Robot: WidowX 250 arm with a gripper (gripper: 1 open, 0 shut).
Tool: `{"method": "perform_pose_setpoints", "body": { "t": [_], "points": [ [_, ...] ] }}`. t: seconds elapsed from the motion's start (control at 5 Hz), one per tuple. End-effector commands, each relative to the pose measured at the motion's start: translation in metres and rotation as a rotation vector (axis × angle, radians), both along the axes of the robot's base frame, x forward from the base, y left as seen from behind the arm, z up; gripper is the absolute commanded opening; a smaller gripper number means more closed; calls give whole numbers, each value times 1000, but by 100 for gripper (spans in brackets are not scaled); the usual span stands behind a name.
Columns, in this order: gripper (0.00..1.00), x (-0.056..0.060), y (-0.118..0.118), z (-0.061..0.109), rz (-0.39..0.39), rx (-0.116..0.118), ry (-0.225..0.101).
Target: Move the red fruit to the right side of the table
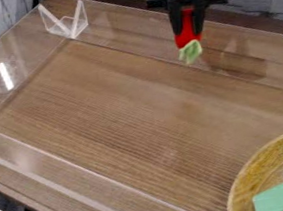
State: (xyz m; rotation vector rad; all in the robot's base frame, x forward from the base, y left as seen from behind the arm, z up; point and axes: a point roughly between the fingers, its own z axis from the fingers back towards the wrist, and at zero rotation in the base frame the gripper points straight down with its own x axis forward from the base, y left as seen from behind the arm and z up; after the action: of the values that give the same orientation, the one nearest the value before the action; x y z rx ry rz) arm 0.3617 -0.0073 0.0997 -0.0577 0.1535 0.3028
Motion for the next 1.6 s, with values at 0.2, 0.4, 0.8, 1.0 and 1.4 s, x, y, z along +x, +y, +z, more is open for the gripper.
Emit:
{"method": "perform_pose_setpoints", "body": {
  "t": [0.2, 0.4, 0.8, 1.0, 1.4],
  "points": [
    [0, -29, -13, 8, -252, -25, -60],
    [0, -56, -42, -4, -394, -44, -46],
    [0, -91, -80, -40, -555, -79, -49],
    [100, -82, -71, -42, -532, -98, -67],
    [100, -77, -61, -33, -533, -141, -126]
  ]
}}
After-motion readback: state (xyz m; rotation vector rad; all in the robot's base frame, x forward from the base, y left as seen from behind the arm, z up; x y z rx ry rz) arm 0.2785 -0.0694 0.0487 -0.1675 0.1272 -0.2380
